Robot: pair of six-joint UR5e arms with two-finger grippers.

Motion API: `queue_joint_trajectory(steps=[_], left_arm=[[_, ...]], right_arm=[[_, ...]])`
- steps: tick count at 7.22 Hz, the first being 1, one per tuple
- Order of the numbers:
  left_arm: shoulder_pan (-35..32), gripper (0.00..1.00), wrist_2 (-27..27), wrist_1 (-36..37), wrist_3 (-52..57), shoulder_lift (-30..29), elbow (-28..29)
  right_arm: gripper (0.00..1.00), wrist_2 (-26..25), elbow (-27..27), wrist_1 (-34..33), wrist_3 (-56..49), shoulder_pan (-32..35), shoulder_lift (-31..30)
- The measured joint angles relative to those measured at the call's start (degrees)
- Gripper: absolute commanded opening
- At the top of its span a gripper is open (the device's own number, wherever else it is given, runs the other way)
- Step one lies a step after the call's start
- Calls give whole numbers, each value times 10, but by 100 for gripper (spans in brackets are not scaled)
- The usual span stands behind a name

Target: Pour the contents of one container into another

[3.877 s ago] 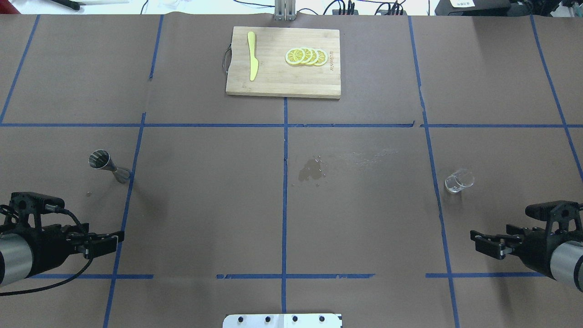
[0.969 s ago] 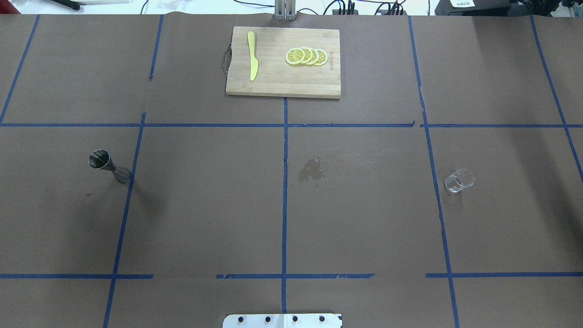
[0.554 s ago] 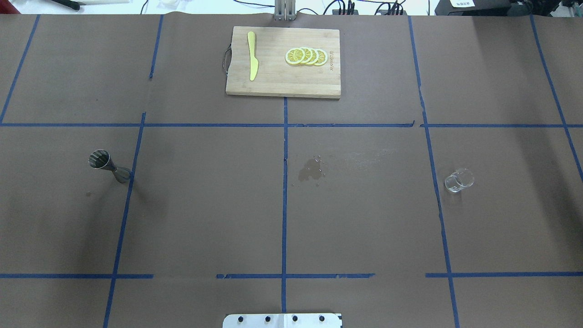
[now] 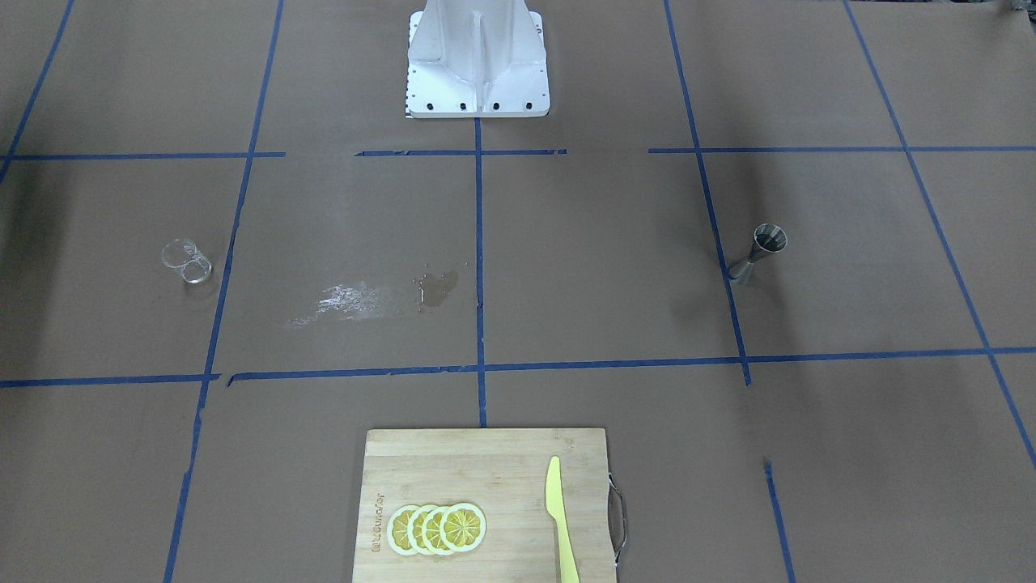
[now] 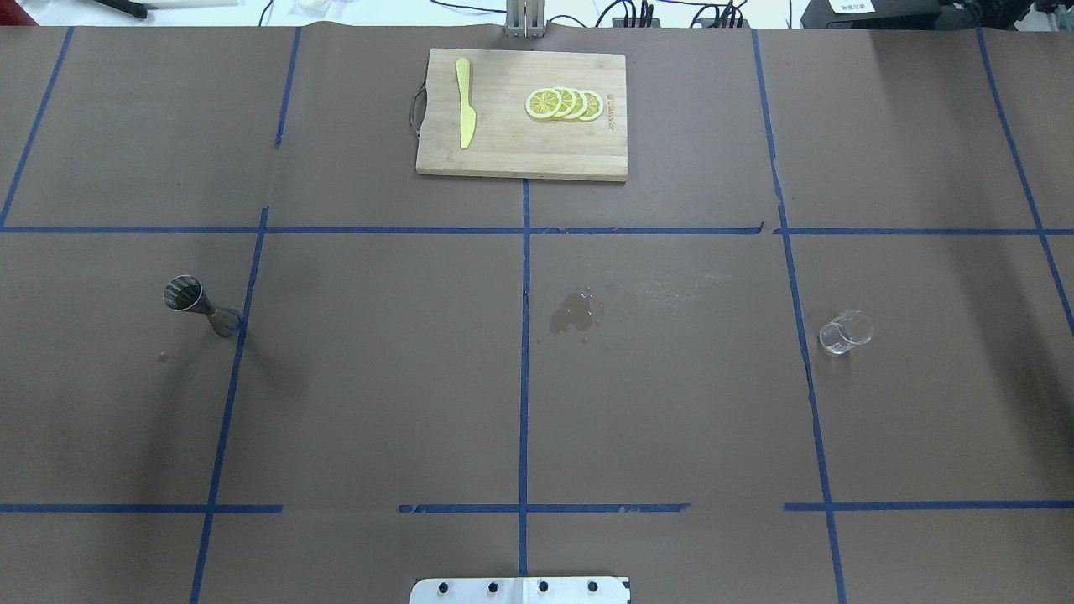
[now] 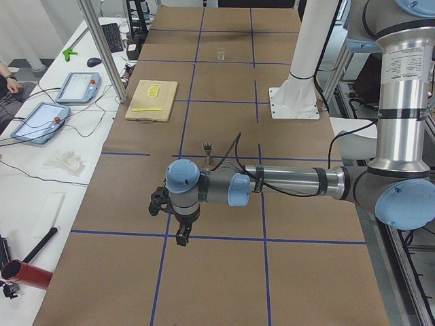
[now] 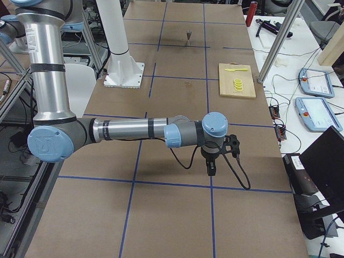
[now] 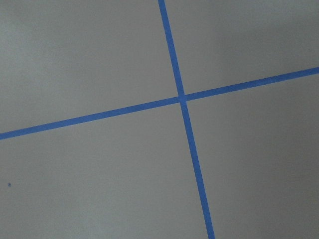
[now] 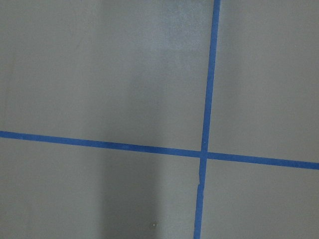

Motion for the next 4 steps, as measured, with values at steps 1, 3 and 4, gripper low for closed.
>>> queue_joint_trajectory(steps=[1, 3, 4], left_arm=[[0, 100, -2, 0, -15, 5, -1], [0, 100, -23, 0, -50, 8, -2], [0, 100, -30, 0, -59, 8, -3]], right_arm=[[100, 3, 0, 0, 1, 0, 0], [100, 7, 1, 0, 3, 0, 1], [100, 9, 3, -1, 10, 1, 1]])
